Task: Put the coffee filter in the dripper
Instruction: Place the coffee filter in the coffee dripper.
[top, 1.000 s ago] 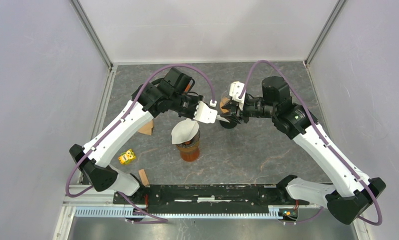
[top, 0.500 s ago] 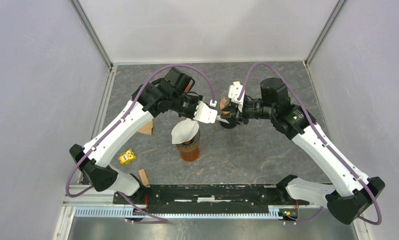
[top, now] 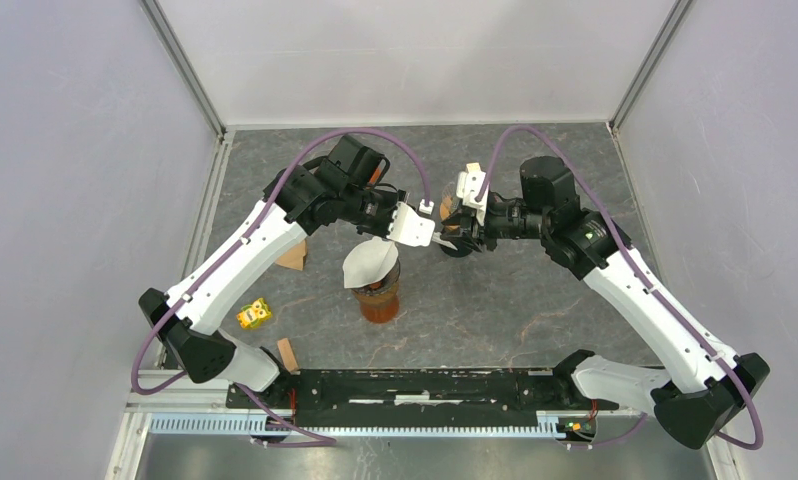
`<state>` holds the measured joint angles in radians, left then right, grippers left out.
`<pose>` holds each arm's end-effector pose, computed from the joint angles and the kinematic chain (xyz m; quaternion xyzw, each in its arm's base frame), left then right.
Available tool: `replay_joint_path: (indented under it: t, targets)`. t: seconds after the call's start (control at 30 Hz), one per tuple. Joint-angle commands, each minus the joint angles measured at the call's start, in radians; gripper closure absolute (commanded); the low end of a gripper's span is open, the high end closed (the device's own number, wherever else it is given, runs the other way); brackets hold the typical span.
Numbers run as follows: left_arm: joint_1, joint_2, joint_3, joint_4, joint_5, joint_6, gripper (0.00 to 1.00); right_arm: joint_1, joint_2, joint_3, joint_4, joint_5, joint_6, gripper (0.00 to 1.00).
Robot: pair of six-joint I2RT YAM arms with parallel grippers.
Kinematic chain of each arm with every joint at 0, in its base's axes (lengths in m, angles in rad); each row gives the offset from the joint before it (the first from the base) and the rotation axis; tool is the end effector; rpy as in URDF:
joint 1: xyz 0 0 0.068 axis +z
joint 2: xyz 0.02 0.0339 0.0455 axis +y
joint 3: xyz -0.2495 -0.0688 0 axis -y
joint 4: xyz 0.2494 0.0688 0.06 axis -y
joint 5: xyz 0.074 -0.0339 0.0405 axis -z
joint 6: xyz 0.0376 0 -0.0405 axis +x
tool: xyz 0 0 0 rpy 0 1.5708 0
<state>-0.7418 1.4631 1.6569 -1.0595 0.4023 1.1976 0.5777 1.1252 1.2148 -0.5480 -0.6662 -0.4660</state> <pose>0.2088 -0.2113 0.3858 0.7974 0.4632 -0.1062 0.3719 0.1954 0.1551 0.3749 -0.5497 0.6097 0.3051 0.4827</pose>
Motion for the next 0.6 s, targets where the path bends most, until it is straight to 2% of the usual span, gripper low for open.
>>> replay_joint_path:
  t: [0.0, 0.57]
  targets:
    - [-0.005, -0.010, 0.003, 0.044, 0.020, -0.027, 0.98, -0.004, 0.001, 0.001, 0.026, -0.041, 0.024, 0.64]
    - [-0.008, -0.019, -0.021, 0.091, 0.023, -0.088, 0.98, -0.004, 0.025, 0.006, 0.058, -0.047, 0.058, 0.63]
